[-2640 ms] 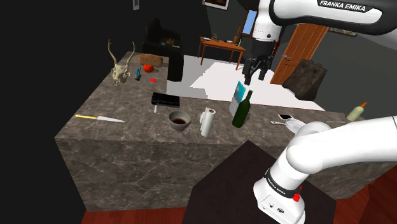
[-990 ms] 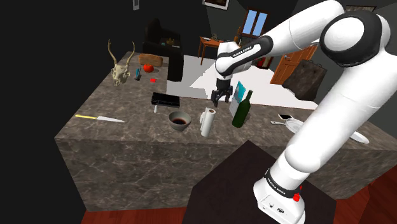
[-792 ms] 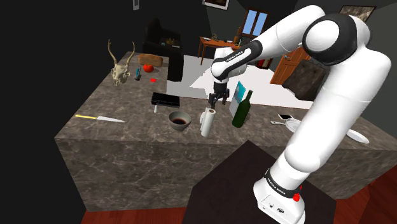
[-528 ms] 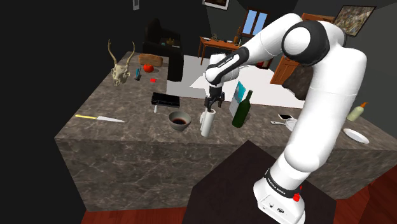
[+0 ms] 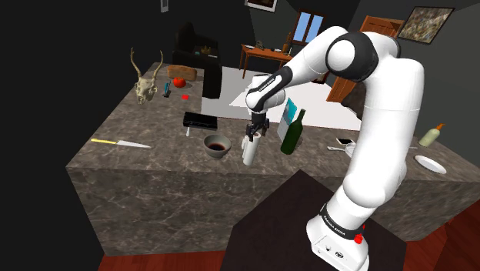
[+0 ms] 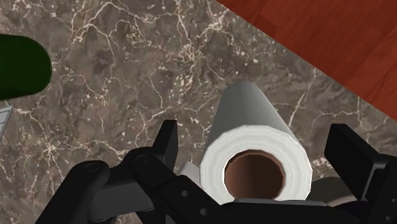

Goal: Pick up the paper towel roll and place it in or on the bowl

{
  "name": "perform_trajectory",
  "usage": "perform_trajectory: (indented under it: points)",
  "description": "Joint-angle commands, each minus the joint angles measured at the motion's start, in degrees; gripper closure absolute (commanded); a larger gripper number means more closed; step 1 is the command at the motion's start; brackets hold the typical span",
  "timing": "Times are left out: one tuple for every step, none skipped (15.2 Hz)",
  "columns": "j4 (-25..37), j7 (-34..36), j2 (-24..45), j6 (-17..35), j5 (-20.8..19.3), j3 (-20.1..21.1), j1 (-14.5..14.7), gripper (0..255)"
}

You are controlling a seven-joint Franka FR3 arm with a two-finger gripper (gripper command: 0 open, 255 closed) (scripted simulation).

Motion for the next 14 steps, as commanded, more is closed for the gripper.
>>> perform_trajectory:
  points:
    - [-0.4, 0.0, 0.6, 1.0, 0.1, 0.0, -0.1, 0]
    - [-0.4, 0.0, 0.6, 1.0, 0.1, 0.0, -0.1, 0]
    - [-0.4, 0.0, 0.6, 1.0, 0.1, 0.0, -0.1, 0]
    - [-0.4, 0.0, 0.6, 1.0, 0.1, 0.0, -0.1, 0]
    - [-0.4, 0.0, 0.6, 1.0, 0.1, 0.0, -0.1, 0]
    - [-0.4, 0.0, 0.6, 1.0, 0.1, 0.0, -0.1, 0]
    - [-0.4, 0.0, 0.6, 1.0, 0.1, 0.0, -0.1, 0]
    - [-0.4, 0.0, 0.6, 1.0, 0.1, 0.0, -0.1, 0]
    - [-0.4, 0.0, 0.6, 1.0, 0.1, 0.0, -0.1, 255]
    - [-0.4, 0.0, 0.6, 1.0, 0.1, 0.0, -0.1, 255]
    - [-0.4, 0.0, 0.6, 1.0, 0.1, 0.0, -0.1, 255]
    - [-0.4, 0.0, 0.6, 1.0, 0.1, 0.0, -0.1, 255]
    - [-0.4, 0.0, 0.6, 1.0, 0.1, 0.0, -0.1, 255]
    - [-0.4, 0.0, 0.6, 1.0, 0.1, 0.0, -0.1, 255]
